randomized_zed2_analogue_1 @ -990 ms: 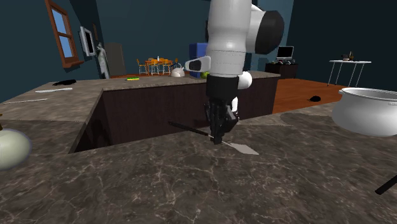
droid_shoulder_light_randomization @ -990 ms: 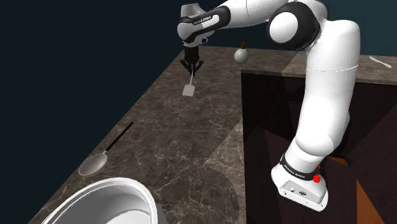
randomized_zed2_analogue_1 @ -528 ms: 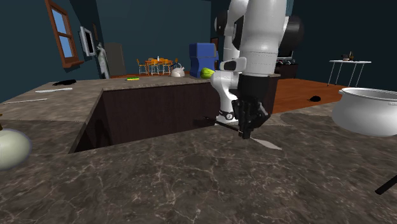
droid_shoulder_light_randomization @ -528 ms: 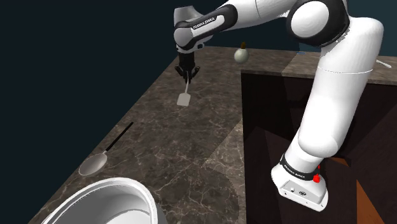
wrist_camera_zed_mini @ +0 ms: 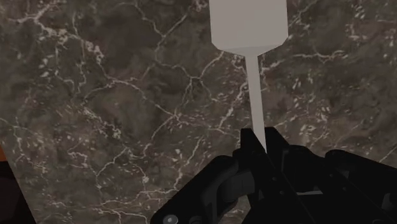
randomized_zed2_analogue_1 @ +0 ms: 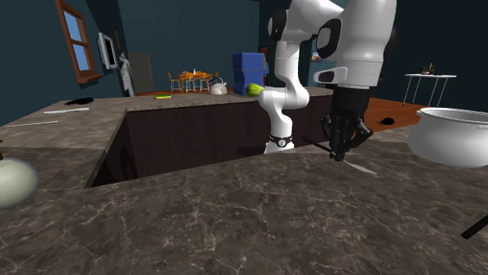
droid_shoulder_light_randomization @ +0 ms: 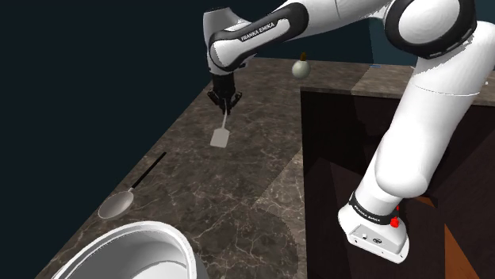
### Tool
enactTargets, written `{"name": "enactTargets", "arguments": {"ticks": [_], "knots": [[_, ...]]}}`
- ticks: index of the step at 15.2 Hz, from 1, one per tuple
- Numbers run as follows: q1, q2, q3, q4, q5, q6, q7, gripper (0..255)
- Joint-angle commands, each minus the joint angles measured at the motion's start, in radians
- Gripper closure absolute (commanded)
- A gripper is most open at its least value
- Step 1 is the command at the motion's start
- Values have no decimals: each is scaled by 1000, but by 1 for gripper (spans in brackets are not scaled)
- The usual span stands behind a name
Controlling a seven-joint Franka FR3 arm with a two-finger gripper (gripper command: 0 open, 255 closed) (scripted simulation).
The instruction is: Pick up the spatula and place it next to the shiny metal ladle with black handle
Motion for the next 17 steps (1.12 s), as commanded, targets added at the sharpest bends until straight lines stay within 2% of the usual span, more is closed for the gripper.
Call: {"name": "enactTargets", "arguments": {"ticks": [1,7,17], "knots": [[22,-19,19,-28,0,6,43,255],[92,-59,86,-76,2,5,179,255],[92,-10,85,-156,-14,133,196,255]]}}
